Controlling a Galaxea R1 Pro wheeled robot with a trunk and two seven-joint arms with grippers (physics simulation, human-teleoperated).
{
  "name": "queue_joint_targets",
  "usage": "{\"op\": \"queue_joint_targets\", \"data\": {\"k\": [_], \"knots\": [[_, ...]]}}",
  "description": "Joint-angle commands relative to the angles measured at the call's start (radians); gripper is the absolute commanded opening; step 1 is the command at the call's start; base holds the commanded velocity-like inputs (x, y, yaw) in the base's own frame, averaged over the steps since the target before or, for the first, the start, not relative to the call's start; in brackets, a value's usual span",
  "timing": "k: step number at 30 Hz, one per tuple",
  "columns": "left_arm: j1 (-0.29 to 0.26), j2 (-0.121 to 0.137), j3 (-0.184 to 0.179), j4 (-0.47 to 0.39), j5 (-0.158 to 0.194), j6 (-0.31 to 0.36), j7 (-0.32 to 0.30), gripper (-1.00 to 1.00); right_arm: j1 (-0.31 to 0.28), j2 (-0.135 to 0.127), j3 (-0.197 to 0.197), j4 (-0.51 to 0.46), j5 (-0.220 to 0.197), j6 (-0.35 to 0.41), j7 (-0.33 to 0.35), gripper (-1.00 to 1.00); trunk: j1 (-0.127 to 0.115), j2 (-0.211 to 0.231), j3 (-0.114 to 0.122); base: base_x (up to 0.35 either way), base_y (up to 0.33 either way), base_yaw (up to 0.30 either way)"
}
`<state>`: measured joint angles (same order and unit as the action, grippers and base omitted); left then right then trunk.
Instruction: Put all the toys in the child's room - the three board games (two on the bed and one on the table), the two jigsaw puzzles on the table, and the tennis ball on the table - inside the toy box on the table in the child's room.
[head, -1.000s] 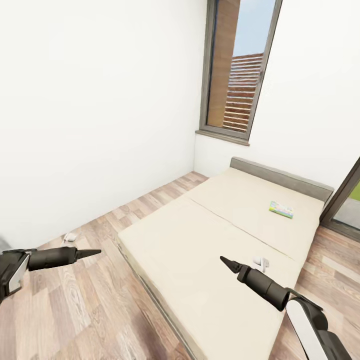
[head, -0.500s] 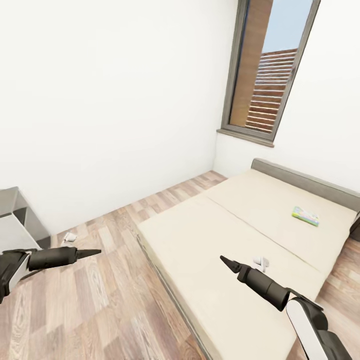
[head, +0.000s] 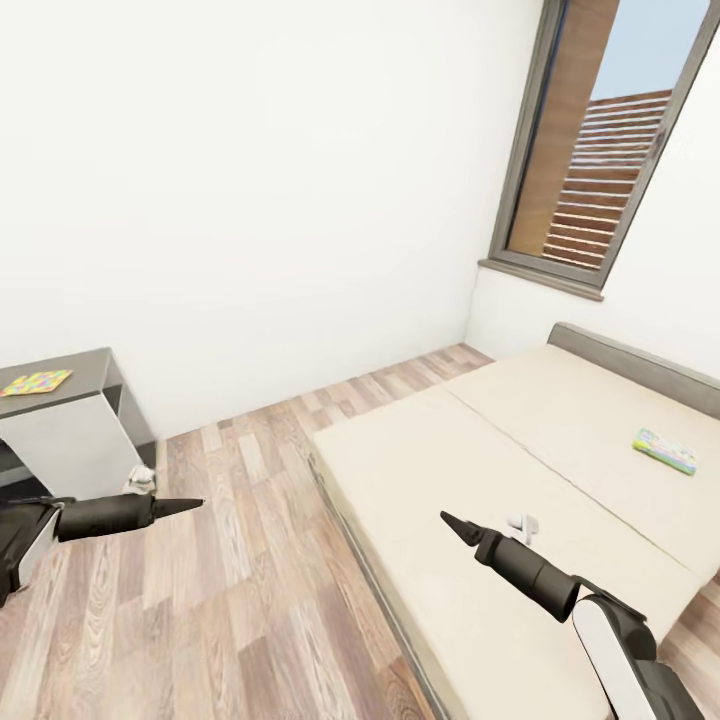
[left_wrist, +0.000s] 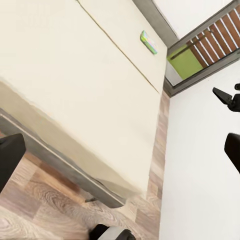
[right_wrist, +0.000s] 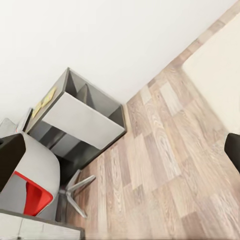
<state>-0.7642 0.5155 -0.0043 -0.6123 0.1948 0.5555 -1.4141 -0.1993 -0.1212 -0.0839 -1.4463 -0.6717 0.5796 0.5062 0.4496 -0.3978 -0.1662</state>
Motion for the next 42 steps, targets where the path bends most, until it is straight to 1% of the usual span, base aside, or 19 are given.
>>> {"op": "queue_joint_targets", "data": {"k": [1,7,13,20,26,42], "knots": [[-0.001,0.000,-0.001,0.000,0.002,0.011,-0.003,1.00,0.000,0.000,-0.002,-0.001,-0.006,0.008,0.001,1.00,0.000,-0.002,-0.002,-0.132,-0.086,0.282],[-0.001,0.000,-0.002,0.000,0.002,0.011,-0.003,1.00,-0.001,0.000,-0.002,-0.001,-0.006,0.008,0.001,1.00,0.000,-0.002,-0.002,-0.169,-0.118,0.282],[-0.001,-0.001,-0.002,0.000,0.002,0.011,-0.003,1.00,0.000,0.000,-0.002,-0.001,-0.006,0.009,0.001,1.00,0.000,-0.002,0.000,-0.038,-0.028,0.274],[-0.001,-0.005,-0.002,0.000,0.002,0.010,-0.003,1.00,-0.001,0.000,-0.002,0.000,-0.006,0.009,-0.001,1.00,0.000,-0.002,0.007,-0.025,-0.004,0.234],[-0.001,-0.008,-0.003,0.000,0.002,0.010,-0.002,1.00,-0.001,-0.001,-0.002,0.000,-0.006,0.010,-0.001,1.00,0.000,-0.002,0.014,-0.145,-0.001,0.225],[-0.001,-0.009,-0.003,0.000,0.002,0.011,-0.003,1.00,0.000,-0.001,-0.002,0.000,-0.006,0.011,-0.002,1.00,0.000,-0.002,0.033,-0.066,0.000,0.221]]}}
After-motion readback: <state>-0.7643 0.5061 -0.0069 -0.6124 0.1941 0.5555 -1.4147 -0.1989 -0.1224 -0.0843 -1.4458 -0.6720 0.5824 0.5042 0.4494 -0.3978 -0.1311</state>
